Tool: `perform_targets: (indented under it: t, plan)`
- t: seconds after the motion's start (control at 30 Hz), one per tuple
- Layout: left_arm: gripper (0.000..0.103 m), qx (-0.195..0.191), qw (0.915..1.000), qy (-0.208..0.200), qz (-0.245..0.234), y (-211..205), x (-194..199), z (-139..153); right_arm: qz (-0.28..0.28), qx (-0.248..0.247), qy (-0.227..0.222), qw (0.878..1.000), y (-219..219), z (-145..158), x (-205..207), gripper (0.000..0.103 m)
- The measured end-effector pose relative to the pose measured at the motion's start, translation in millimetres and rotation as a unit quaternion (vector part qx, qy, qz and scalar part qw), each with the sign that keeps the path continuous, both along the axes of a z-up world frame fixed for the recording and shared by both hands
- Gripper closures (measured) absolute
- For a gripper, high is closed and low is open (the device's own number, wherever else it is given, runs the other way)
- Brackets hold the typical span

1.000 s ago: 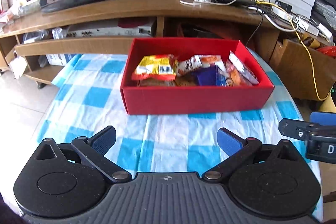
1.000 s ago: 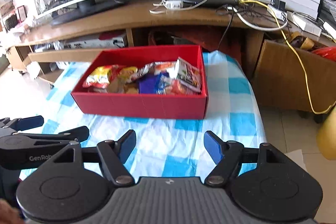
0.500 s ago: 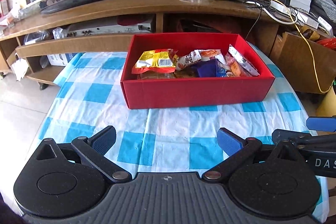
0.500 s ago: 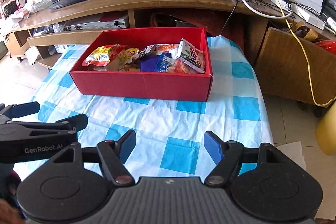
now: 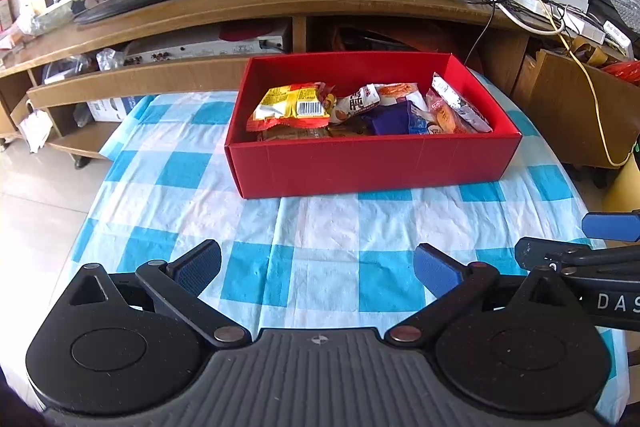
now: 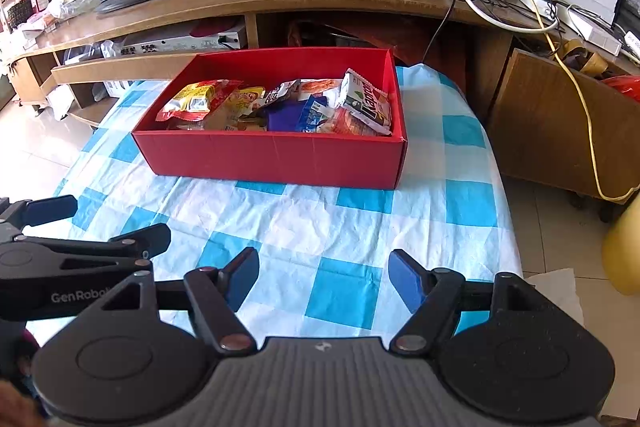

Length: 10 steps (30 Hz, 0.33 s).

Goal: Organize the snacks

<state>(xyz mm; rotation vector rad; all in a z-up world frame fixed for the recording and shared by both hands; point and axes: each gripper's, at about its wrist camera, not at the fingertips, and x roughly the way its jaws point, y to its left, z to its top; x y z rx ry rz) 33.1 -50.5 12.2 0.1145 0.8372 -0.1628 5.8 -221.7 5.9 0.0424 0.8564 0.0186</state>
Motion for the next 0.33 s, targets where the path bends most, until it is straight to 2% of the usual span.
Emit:
perform_targets:
  t: [0.33]
  plan:
    - [0.0,0.009,0.9999,0.005,-0.005,-2.4,-1.6,-0.4,0.001,0.0,0.001,1.0,-0.1,-0.9,0.2,0.006]
